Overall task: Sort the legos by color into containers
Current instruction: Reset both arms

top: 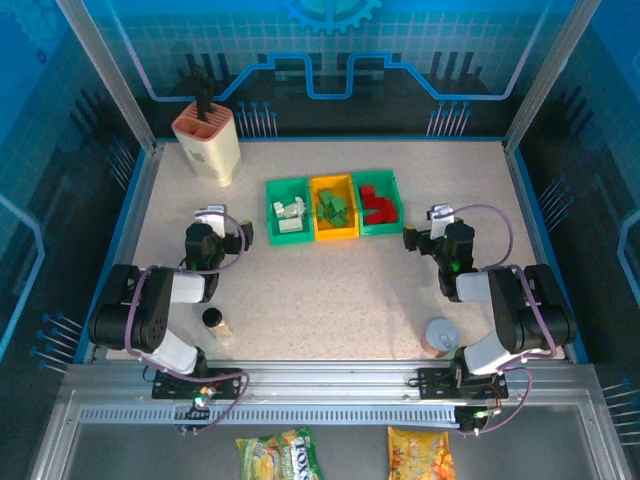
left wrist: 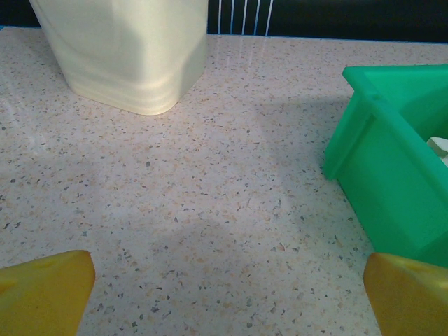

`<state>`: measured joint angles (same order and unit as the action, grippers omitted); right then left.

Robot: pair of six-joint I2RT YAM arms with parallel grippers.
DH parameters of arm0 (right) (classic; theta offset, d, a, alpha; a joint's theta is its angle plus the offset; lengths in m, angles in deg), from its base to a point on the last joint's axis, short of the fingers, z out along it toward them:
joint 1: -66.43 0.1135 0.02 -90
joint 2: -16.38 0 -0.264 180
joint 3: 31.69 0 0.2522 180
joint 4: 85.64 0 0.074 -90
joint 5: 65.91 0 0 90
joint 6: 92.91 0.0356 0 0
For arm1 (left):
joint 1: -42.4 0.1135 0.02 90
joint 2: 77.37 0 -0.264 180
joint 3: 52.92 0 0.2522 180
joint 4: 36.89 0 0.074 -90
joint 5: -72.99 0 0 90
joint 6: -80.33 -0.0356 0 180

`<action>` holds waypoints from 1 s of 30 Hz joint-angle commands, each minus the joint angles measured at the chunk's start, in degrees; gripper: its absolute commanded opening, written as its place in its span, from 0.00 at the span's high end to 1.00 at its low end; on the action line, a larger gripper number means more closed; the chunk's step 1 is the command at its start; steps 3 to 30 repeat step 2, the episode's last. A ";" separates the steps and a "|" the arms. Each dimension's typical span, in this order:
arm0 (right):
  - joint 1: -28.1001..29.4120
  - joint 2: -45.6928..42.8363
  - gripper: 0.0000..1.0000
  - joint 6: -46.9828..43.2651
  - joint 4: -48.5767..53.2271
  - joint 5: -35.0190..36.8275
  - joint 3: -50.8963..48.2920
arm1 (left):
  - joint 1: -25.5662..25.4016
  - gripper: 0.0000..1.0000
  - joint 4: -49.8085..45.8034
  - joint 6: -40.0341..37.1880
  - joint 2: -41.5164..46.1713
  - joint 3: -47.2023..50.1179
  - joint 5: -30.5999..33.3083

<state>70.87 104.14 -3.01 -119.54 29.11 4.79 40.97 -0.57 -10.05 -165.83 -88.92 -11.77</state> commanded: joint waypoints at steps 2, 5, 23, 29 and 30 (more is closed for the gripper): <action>-0.73 0.30 0.00 -0.85 -1.99 -1.73 0.59 | 0.38 0.01 2.41 -0.50 -0.42 0.11 -0.85; -0.73 0.30 0.00 -0.85 -1.99 -1.73 0.59 | 0.38 0.01 2.41 -0.50 -0.42 0.11 -0.85; -0.73 0.30 0.00 -0.85 -1.99 -1.73 0.59 | 0.38 0.01 2.41 -0.50 -0.42 0.11 -0.85; -0.73 0.30 0.00 -0.85 -1.99 -1.73 0.59 | 0.38 0.01 2.41 -0.50 -0.42 0.11 -0.85; -0.73 0.30 0.00 -0.85 -1.99 -1.73 0.59 | 0.38 0.01 2.41 -0.50 -0.42 0.11 -0.85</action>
